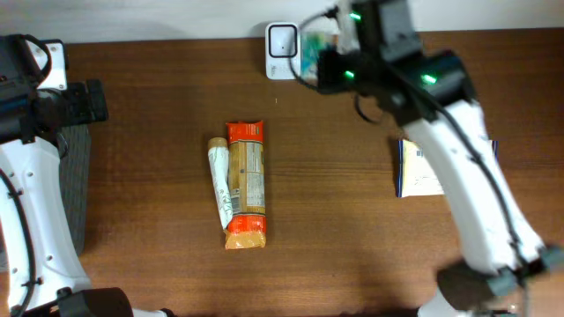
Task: Scan the item barcode
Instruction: 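Lift the tissue pack and hold it before the barcode scanner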
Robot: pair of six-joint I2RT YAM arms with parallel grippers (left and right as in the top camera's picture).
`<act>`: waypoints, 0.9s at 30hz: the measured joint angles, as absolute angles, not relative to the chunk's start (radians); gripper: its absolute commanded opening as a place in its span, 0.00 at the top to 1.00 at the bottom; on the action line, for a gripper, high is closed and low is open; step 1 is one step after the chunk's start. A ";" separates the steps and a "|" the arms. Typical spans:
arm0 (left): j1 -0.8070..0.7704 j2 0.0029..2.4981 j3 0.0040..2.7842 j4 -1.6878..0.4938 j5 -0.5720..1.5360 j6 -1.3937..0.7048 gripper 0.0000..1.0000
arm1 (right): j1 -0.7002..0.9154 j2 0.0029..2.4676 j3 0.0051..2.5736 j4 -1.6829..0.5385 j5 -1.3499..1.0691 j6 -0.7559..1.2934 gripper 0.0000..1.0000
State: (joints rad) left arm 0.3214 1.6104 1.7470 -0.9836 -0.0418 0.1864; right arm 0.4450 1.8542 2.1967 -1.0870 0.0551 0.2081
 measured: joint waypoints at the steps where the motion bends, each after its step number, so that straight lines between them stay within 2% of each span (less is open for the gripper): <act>1: 0.321 1.610 1.747 -0.983 -0.042 0.186 0.01 | 0.467 1.933 2.267 -1.075 0.147 0.176 0.96; 3: 0.321 1.610 1.747 -0.985 -0.041 0.186 0.01 | 0.505 2.118 2.336 -0.966 0.357 0.062 0.96; 8: 0.321 1.610 1.747 -0.986 -0.041 0.186 0.01 | 0.525 2.390 2.336 -0.620 0.668 -0.266 0.96; 14: 0.321 1.610 1.747 -0.984 -0.041 0.186 0.01 | 0.525 2.484 2.340 -0.172 0.761 -0.694 0.96; 17: 0.321 1.610 1.747 -0.984 -0.042 0.186 0.01 | 0.520 2.546 2.342 -0.069 0.713 -0.884 0.96; 27: 0.321 1.610 1.747 -0.984 -0.041 0.186 0.01 | 0.508 2.621 2.341 -0.094 0.664 -0.968 0.96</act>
State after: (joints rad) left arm 0.3214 1.6104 1.7470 -0.9844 -0.0414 0.1864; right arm 0.5083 2.6213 2.3413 -0.0940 0.6636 -0.9676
